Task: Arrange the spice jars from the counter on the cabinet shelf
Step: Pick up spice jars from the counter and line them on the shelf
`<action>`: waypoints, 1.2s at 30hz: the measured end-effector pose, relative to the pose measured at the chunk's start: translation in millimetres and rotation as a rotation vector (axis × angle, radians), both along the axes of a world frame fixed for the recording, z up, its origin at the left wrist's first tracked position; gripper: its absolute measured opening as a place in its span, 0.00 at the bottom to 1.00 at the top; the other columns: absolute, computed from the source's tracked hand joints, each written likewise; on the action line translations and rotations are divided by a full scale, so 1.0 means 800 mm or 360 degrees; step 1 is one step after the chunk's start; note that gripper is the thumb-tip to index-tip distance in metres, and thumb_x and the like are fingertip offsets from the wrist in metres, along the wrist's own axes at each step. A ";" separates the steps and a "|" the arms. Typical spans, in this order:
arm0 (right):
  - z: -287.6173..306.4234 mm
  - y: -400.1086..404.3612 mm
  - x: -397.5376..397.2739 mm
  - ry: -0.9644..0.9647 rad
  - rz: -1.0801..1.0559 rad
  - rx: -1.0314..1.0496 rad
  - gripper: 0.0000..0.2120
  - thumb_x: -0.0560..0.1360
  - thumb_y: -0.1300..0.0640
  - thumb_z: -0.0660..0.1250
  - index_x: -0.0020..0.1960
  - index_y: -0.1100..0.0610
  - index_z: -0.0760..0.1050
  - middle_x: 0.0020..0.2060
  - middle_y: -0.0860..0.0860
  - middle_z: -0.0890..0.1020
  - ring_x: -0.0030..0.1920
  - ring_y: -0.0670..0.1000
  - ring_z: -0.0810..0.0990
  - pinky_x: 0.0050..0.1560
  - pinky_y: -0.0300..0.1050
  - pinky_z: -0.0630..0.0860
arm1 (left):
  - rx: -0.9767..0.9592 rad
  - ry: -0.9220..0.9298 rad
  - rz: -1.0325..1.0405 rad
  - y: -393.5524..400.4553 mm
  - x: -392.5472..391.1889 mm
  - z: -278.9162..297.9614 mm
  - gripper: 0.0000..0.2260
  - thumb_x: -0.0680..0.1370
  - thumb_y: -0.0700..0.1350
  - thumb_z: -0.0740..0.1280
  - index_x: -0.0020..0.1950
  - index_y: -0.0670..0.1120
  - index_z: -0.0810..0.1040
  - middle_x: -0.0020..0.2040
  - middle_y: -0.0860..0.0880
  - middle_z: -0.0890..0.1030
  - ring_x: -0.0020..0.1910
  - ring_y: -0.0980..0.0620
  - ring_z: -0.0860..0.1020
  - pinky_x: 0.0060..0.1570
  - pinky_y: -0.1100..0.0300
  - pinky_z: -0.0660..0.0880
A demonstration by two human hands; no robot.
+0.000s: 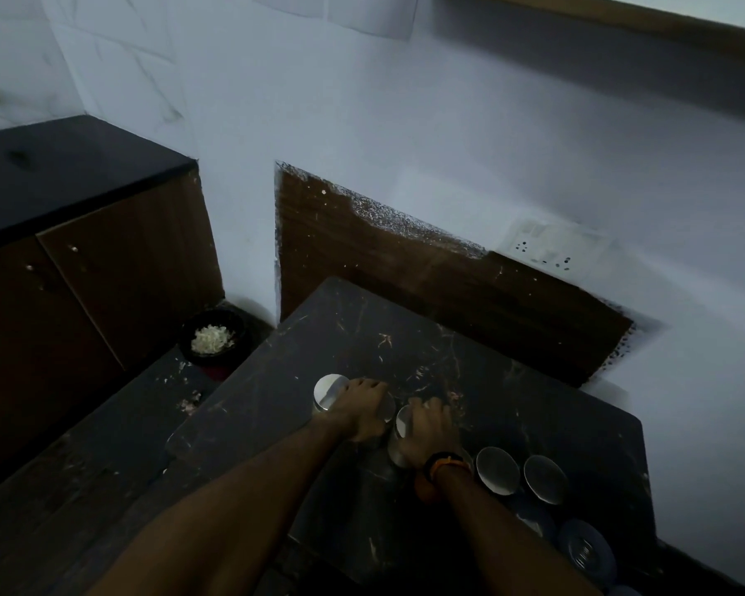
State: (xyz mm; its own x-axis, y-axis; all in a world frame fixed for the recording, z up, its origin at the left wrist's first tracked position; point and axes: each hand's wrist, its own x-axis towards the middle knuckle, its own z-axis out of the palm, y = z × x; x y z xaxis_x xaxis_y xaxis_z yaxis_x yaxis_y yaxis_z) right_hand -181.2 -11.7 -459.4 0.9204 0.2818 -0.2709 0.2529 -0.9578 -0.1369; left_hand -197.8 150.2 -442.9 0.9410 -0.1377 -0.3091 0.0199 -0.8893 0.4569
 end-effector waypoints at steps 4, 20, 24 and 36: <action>0.020 -0.008 0.016 -0.0035 -0.0047 0.0117 0.30 0.70 0.43 0.65 0.70 0.49 0.67 0.63 0.54 0.71 0.64 0.57 0.70 0.63 0.53 0.71 | -0.0165 -0.0095 0.0131 -0.002 0.008 0.002 0.27 0.77 0.47 0.68 0.75 0.45 0.67 0.73 0.43 0.69 0.73 0.42 0.66 0.72 0.47 0.64; 0.187 -0.052 0.095 -0.0143 -0.0132 0.1433 0.32 0.60 0.55 0.79 0.60 0.36 0.75 0.56 0.40 0.72 0.57 0.45 0.72 0.49 0.42 0.73 | -0.2267 0.0510 0.1095 -0.036 0.040 0.083 0.23 0.83 0.62 0.54 0.62 0.47 0.77 0.61 0.38 0.79 0.59 0.38 0.80 0.56 0.44 0.79; 0.240 -0.055 0.092 -0.0155 -0.0019 0.1646 0.33 0.58 0.55 0.77 0.62 0.43 0.78 0.60 0.43 0.76 0.61 0.46 0.73 0.58 0.52 0.75 | -0.2765 0.0720 0.1053 -0.045 0.044 0.110 0.29 0.79 0.64 0.57 0.69 0.44 0.74 0.66 0.33 0.76 0.55 0.35 0.81 0.48 0.48 0.81; 0.316 -0.073 0.111 -0.0329 0.0079 0.2181 0.25 0.65 0.61 0.71 0.62 0.55 0.80 0.57 0.45 0.84 0.59 0.44 0.80 0.52 0.36 0.77 | -0.3292 0.0366 0.0646 -0.064 0.073 0.186 0.28 0.72 0.48 0.72 0.69 0.38 0.73 0.65 0.30 0.76 0.60 0.28 0.78 0.53 0.44 0.81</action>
State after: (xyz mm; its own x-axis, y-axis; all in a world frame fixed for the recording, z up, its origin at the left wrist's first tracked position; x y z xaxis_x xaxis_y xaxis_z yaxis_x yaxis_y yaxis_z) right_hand -92.6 -70.1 -206.2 0.8908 0.2430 0.3840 0.4130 -0.0807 -0.9071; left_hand -139.5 98.9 -293.7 0.9756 -0.1955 -0.1001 0.2193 0.8430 0.4912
